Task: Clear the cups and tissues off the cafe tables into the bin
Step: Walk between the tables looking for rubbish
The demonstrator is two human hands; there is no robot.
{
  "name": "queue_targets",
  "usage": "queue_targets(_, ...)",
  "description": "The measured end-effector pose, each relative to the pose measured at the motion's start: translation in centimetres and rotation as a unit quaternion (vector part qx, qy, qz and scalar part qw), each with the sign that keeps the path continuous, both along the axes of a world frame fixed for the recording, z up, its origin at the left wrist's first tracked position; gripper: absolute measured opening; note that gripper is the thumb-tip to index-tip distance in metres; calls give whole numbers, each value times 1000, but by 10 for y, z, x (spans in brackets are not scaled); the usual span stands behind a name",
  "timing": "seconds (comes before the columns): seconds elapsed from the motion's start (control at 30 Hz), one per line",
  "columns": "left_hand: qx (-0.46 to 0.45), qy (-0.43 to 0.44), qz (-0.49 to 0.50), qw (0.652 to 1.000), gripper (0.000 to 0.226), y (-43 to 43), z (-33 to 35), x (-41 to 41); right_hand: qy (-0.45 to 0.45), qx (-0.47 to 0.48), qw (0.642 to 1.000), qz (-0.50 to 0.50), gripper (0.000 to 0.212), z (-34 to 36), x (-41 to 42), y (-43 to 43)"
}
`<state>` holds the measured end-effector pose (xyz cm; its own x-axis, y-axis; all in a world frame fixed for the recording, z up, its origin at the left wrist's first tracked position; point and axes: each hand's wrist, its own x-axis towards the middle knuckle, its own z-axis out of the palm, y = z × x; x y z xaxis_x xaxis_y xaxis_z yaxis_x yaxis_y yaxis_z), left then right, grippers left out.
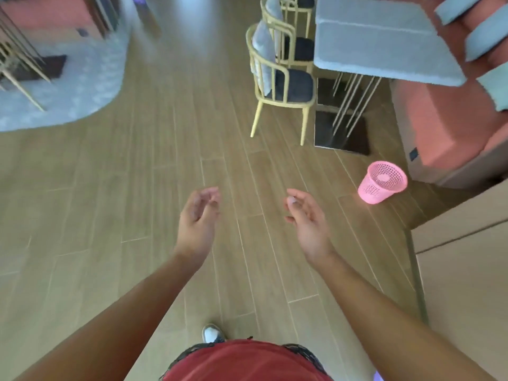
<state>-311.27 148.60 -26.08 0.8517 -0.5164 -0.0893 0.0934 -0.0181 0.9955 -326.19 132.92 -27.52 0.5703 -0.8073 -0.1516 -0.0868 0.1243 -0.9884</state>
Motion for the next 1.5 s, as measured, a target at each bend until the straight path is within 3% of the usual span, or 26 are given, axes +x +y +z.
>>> queue_targets(0.2, 14, -9, 107, 994, 15, 108, 9, 101, -12, -26, 990, 141, 23, 12, 149, 69)
queue_targets(0.33, 14, -10, 201, 979, 17, 164, 17, 149, -22, -22, 977, 213, 47, 18, 230, 112)
queue_targets(0.6, 33, 0, 342, 939, 18, 232, 24, 248, -42, 5, 939, 340, 34, 21, 393, 171)
queue_targets(0.87, 28, -11, 447, 894, 18, 248, 29, 401, -58, 11, 900, 432, 36, 21, 590, 190)
queue_targets(1.07, 19, -8, 512, 859, 18, 255, 39, 504, -57, 13, 865, 498, 25, 32, 722, 208)
queue_targets(1.33, 2, -10, 578, 816, 20, 315, 39, 609, -42, 25, 821, 569, 36, 28, 860, 291)
queue_targets(1.5, 5, -24, 588, 809, 21, 379, 32, 683, -45, 23, 812, 582, 41, 21, 945, 364)
